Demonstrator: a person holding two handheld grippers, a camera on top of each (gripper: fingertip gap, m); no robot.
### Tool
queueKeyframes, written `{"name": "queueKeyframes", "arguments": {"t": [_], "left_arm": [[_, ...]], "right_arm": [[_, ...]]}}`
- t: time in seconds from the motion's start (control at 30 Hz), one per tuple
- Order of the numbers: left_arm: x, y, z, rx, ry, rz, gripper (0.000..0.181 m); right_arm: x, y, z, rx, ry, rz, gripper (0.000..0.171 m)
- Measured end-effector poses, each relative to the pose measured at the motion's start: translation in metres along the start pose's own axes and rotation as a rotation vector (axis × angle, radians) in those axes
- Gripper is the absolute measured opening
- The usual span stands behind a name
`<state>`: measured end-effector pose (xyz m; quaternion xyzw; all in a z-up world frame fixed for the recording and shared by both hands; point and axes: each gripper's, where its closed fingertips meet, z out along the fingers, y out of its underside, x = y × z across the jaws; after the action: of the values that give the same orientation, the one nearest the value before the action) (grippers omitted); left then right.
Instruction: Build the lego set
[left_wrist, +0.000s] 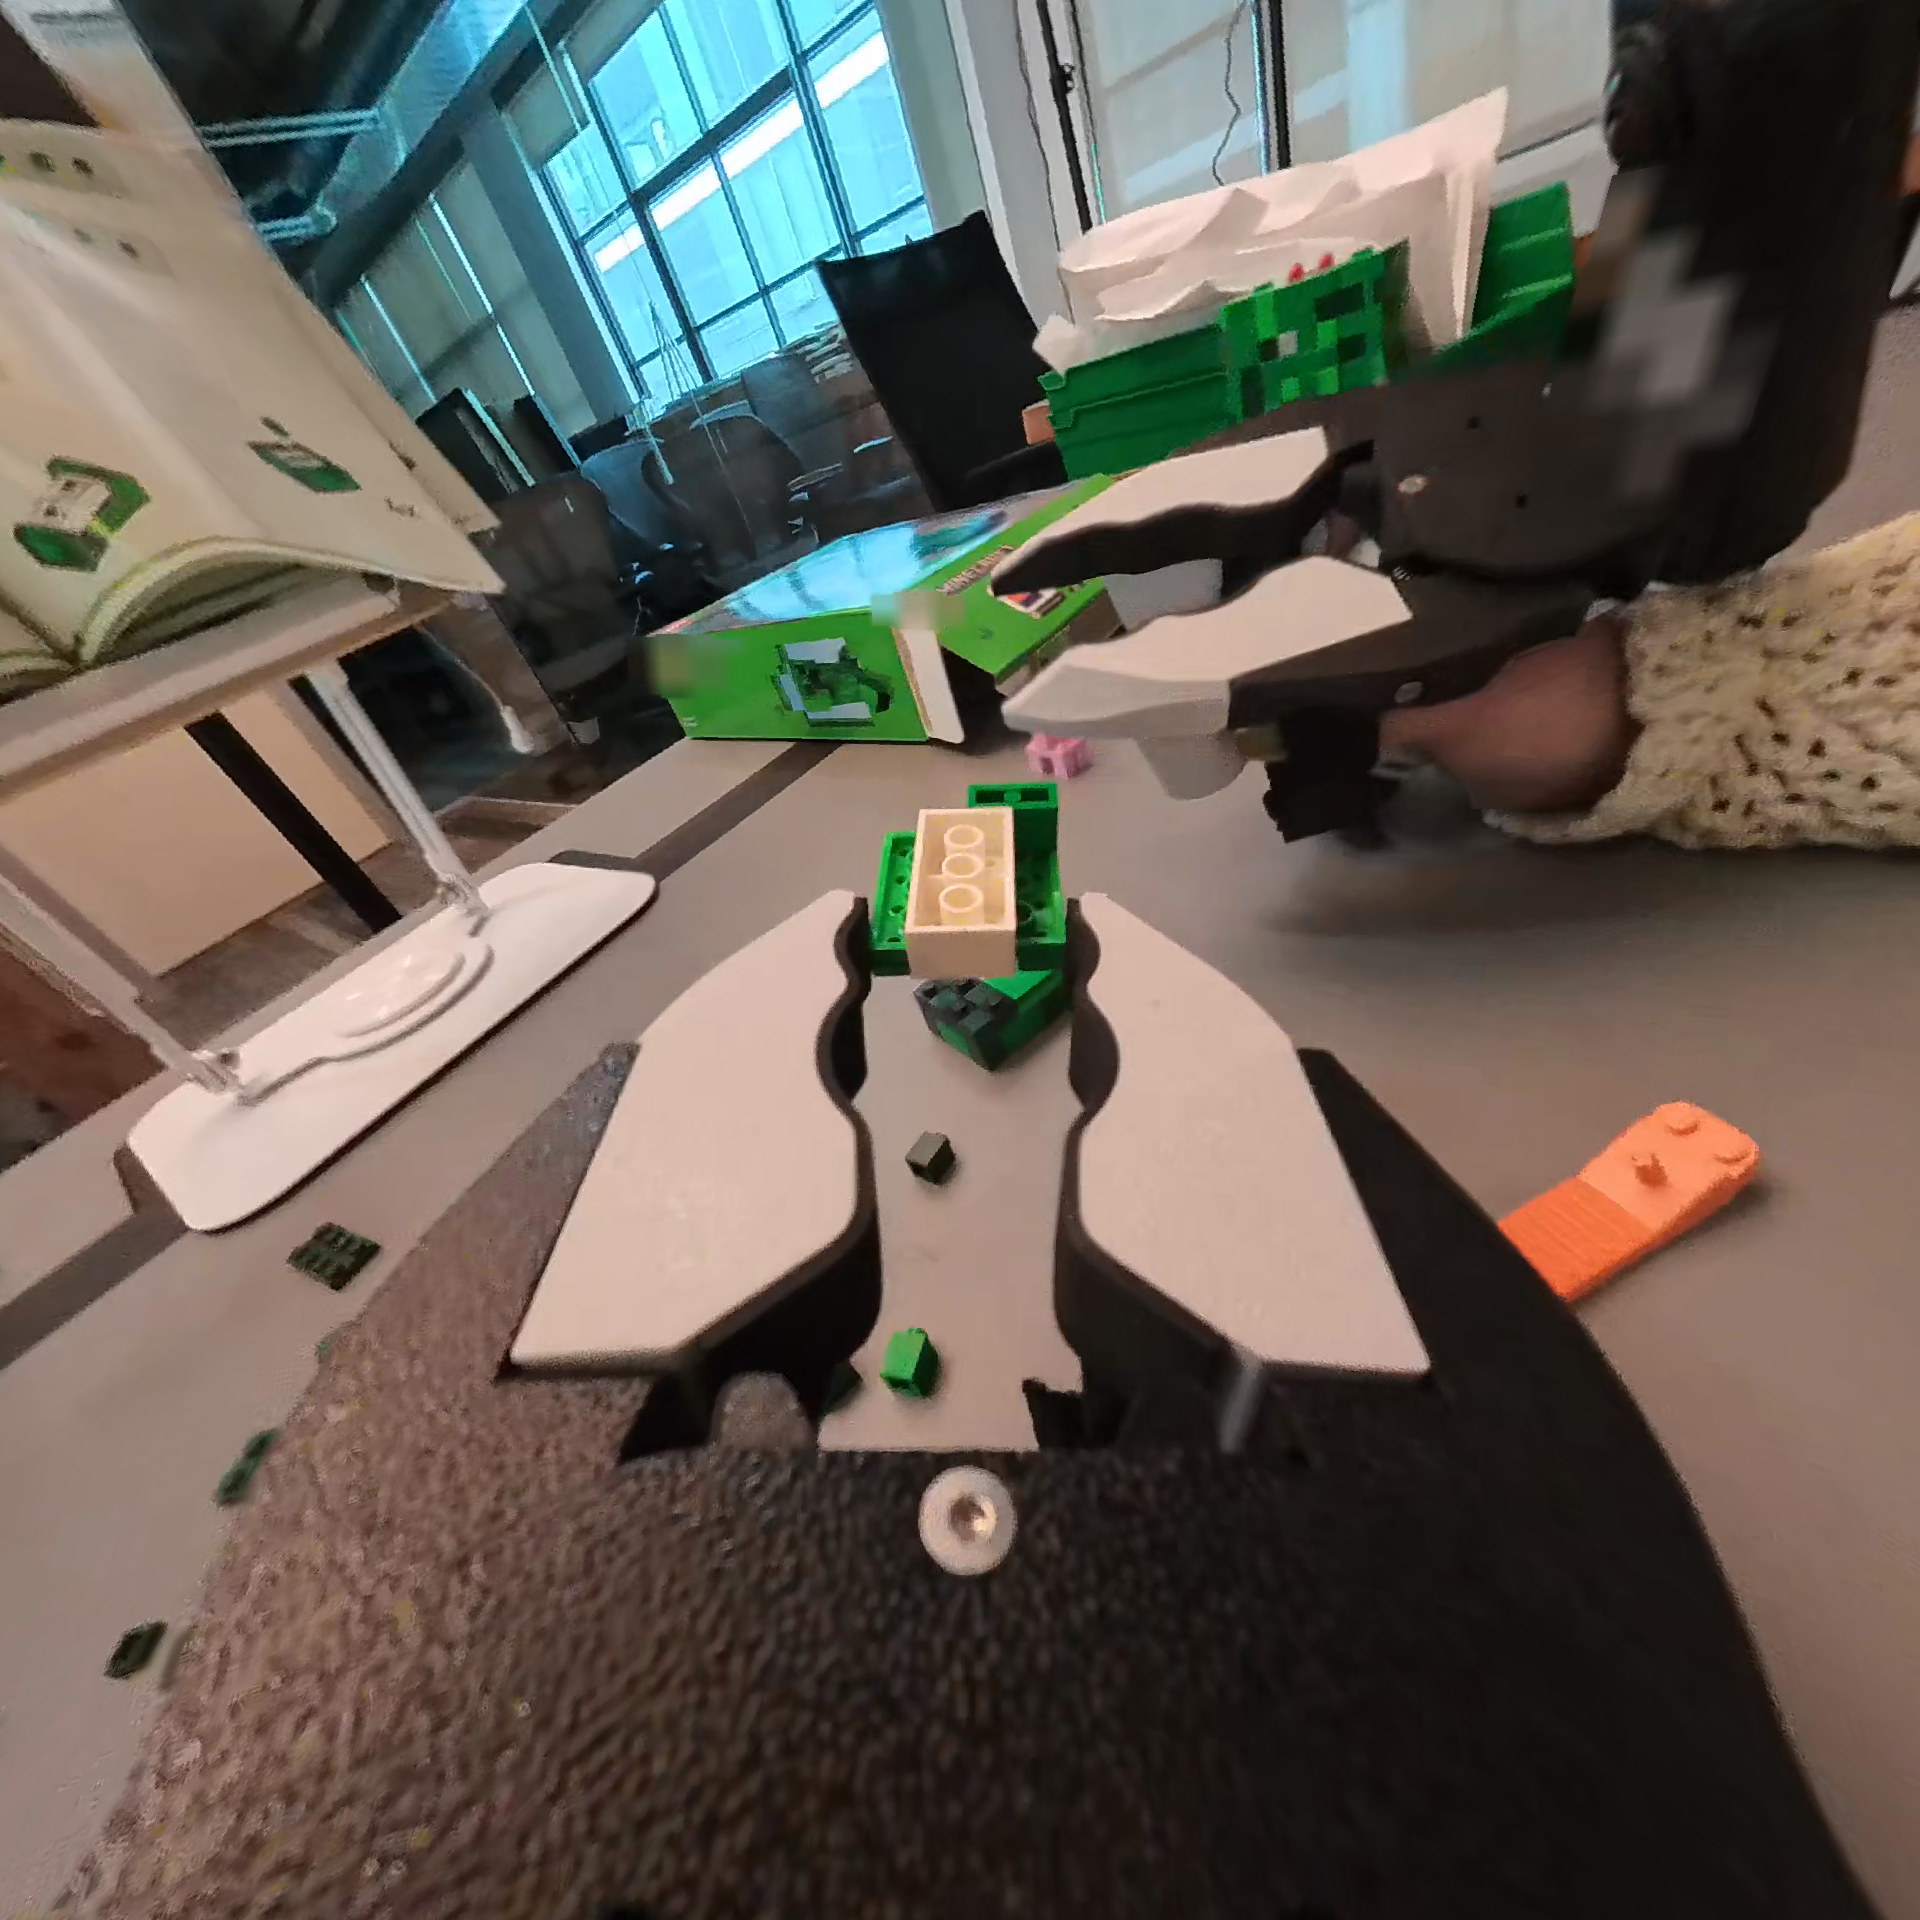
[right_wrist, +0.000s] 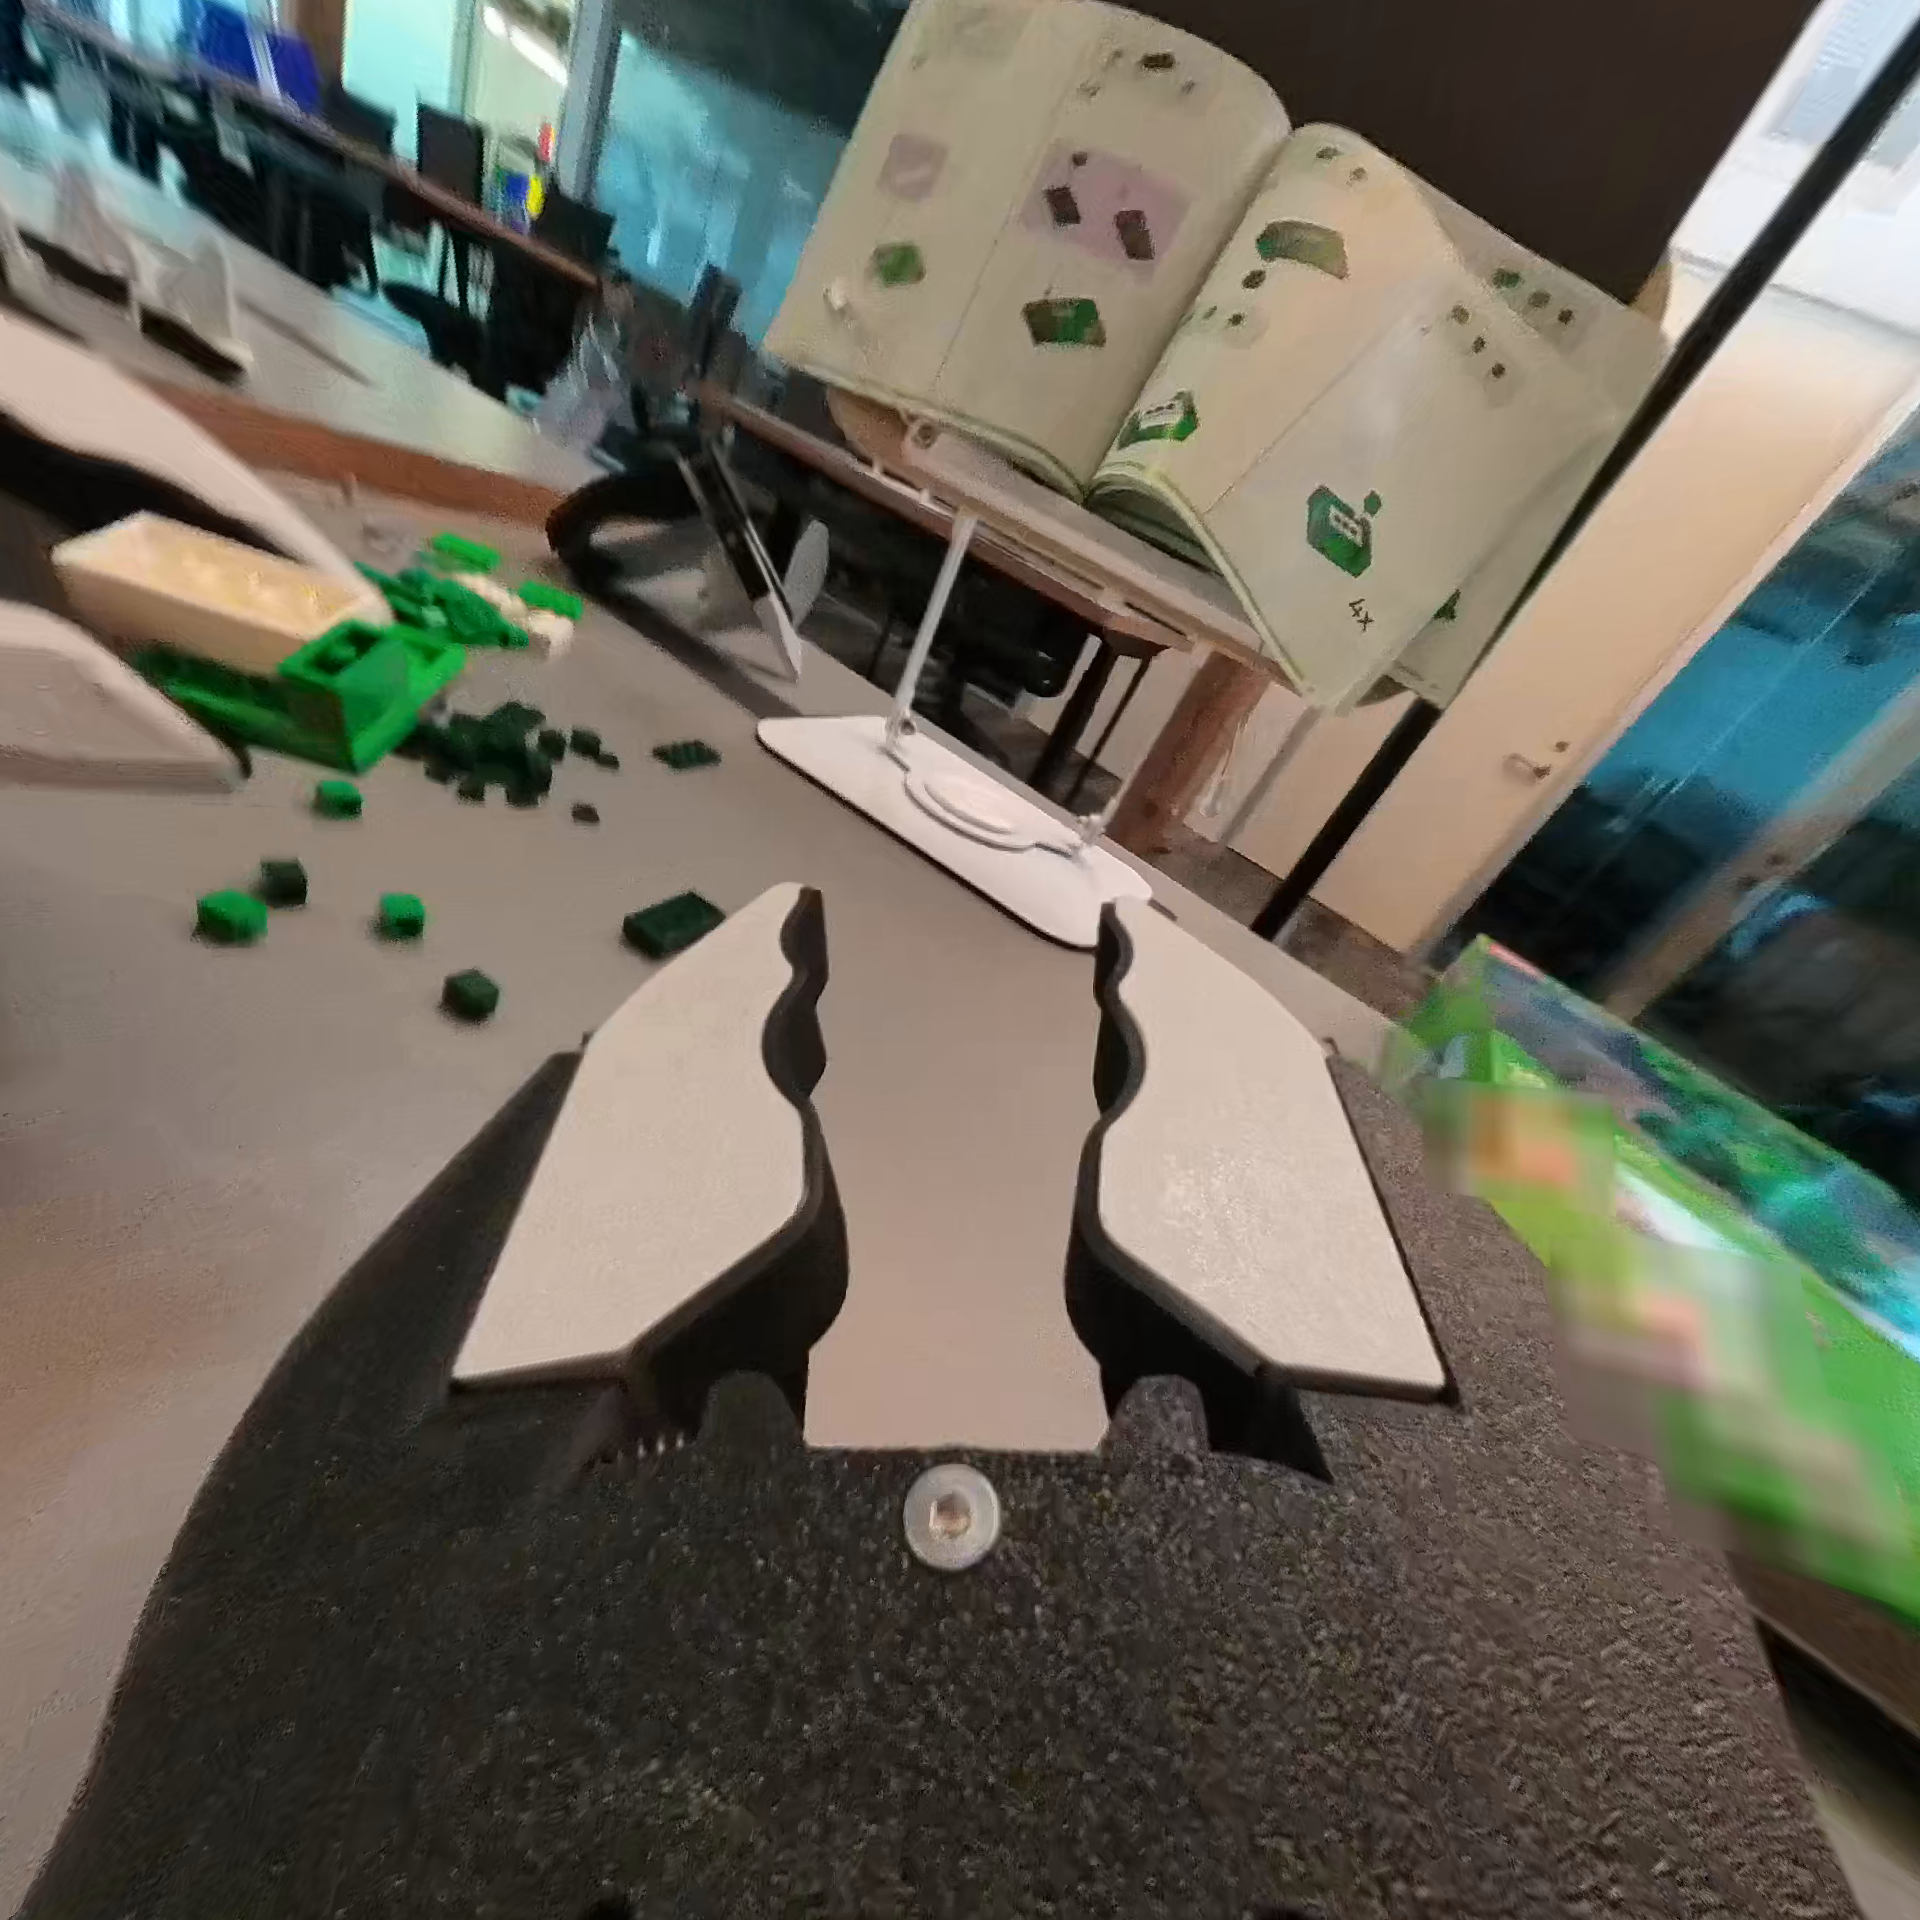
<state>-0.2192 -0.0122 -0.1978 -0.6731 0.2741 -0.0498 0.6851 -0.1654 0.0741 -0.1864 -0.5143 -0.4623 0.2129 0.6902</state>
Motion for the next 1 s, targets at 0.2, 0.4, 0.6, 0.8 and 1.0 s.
{"name": "queueKeyframes", "arguments": {"t": [0.2,0.4,0.6,0.8,1.0], "left_arm": [[-0.011,0.003,0.000,0.008,-0.024,-0.088,0.036],[-0.012,0.006,-0.001,-0.010,-0.067,0.014,0.036],[-0.003,0.009,0.002,-0.039,-0.058,0.096,0.036],[0.000,0.010,0.002,-0.041,-0.036,0.093,0.036],[-0.001,0.009,0.002,-0.040,-0.045,0.099,0.036]], "right_arm": [[0.002,-0.009,0.022,0.069,0.011,0.065,0.040],[-0.006,-0.009,0.030,0.086,-0.043,0.061,0.039],[-0.003,-0.008,0.030,0.100,-0.064,0.118,0.034],[-0.008,-0.009,0.030,0.099,-0.081,0.087,0.032],[-0.002,-0.012,0.028,0.120,-0.082,0.178,0.035]]}}
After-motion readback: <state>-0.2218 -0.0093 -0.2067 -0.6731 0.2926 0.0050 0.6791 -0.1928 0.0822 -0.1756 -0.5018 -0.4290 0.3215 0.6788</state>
